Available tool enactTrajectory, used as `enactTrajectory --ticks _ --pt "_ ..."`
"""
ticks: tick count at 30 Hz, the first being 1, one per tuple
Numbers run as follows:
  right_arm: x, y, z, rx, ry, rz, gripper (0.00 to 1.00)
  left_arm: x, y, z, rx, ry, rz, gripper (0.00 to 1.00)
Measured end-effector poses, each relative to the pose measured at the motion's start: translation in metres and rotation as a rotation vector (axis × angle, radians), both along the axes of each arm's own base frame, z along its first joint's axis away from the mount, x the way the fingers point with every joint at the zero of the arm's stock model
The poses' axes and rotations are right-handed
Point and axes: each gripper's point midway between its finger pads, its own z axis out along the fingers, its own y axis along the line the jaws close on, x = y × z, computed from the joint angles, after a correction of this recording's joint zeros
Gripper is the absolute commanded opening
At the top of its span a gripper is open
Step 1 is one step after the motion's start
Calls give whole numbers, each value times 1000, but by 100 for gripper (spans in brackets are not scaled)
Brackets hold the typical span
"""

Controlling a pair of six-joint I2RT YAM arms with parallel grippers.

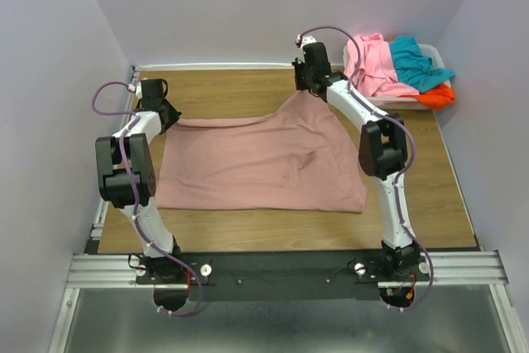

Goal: Fold and stack the t-shirts
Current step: Fold the tshirt

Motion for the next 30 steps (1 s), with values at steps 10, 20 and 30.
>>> enactTrajectory --ticks 10,20,30 --pt "-65 -10 4 -37 9 -19 1 -20 -3 9 4 -7 -8 0" --pt "-146 -42 22 -55 -10 -117 0 -40 -7 22 8 -31 -24 0" --pt "-211 -58 48 -14 -90 -176 0 -63 -10 34 11 -55 -24 0"
